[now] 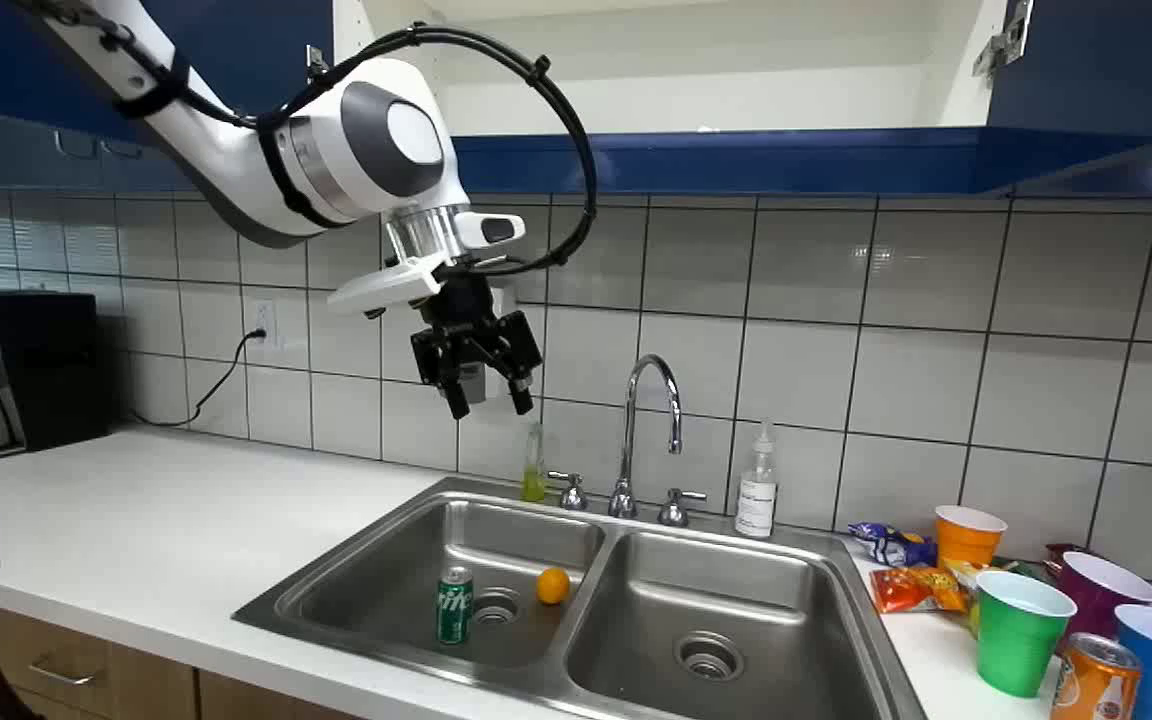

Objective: Pick up the can from the sink and put it in the cabinet

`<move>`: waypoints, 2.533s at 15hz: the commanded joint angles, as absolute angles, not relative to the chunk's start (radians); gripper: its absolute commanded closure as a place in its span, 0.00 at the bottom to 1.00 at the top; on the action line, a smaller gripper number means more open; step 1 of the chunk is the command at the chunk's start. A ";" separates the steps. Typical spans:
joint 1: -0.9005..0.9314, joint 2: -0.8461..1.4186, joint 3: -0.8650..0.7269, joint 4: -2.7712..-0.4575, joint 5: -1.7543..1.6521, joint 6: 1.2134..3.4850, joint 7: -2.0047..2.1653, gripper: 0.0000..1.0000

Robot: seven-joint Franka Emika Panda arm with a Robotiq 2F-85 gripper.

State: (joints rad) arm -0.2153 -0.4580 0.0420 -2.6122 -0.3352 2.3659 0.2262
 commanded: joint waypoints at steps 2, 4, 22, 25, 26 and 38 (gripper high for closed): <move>-0.206 -0.457 0.033 -2.611 -0.340 2.363 0.229 0.00; -0.206 -0.457 0.033 -2.611 -0.340 2.363 0.229 0.00; 0.003 -0.256 0.028 -2.563 -0.094 2.504 0.087 0.00; 0.019 -0.237 0.021 -2.548 -0.045 2.453 0.036 0.00; 0.021 -0.230 0.020 -2.543 -0.035 2.431 0.020 0.00; 0.015 -0.144 0.029 -2.520 -0.056 2.356 0.002 0.00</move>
